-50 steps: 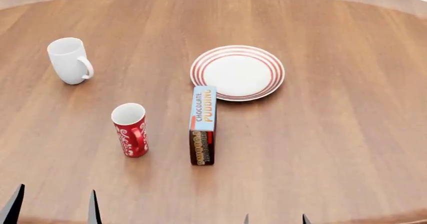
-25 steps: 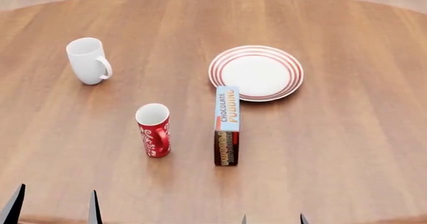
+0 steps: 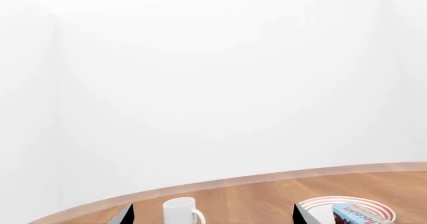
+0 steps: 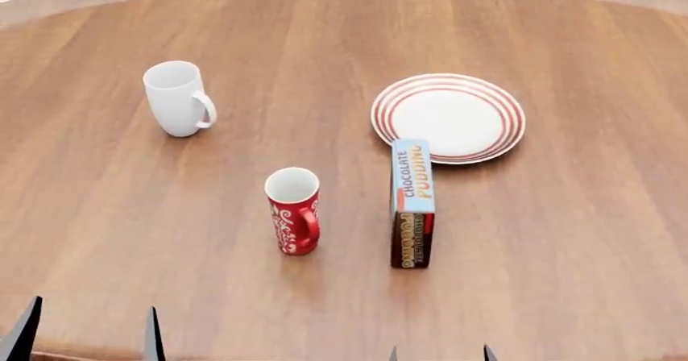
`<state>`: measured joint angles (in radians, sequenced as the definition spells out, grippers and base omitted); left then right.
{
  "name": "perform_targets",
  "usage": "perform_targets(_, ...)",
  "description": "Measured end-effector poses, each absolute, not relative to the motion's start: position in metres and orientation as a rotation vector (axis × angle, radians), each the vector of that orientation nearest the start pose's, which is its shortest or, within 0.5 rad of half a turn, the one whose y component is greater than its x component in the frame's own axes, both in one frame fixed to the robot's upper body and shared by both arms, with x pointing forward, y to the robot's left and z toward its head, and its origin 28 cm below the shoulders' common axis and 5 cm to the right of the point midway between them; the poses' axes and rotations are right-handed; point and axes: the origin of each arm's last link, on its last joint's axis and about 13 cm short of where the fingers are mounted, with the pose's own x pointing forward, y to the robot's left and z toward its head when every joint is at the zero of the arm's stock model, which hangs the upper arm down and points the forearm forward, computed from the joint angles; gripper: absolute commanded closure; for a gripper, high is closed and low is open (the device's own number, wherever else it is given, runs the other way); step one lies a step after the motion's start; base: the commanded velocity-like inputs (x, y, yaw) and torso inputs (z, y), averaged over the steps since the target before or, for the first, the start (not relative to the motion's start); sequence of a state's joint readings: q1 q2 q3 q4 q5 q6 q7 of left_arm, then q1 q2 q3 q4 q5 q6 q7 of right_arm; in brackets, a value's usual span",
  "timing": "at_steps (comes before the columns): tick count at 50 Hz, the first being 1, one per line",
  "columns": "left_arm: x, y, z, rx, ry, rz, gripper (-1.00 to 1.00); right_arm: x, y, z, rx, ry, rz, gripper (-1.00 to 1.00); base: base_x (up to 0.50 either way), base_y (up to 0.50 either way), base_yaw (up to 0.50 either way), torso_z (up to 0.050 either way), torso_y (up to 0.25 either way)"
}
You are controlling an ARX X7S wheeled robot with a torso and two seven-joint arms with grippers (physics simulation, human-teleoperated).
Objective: Pick up the red mug and put it on the plate
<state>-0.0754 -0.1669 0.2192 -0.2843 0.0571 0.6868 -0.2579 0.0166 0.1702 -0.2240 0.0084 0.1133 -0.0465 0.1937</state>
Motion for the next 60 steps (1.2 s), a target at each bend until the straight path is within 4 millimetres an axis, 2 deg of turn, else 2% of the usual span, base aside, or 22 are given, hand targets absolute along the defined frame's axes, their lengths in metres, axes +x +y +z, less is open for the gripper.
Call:
perform_targets(39, 0.2194, 0.2068, 0.0127, 0.119, -0.476, -0.027, -1.00, 0.2103, -0.0934, 0.0135, -0.048, -0.028, 0.028, -1.00, 0.00, 0.19, 0.00, 0.000, 0.000)
perform_targets(60, 0.2194, 0.2069, 0.0127, 0.123, -0.478, -0.029, -1.00, 0.2097, -0.0934, 0.0135, -0.049, -0.027, 0.025, -1.00, 0.00, 0.01, 0.00, 0.000, 0.000)
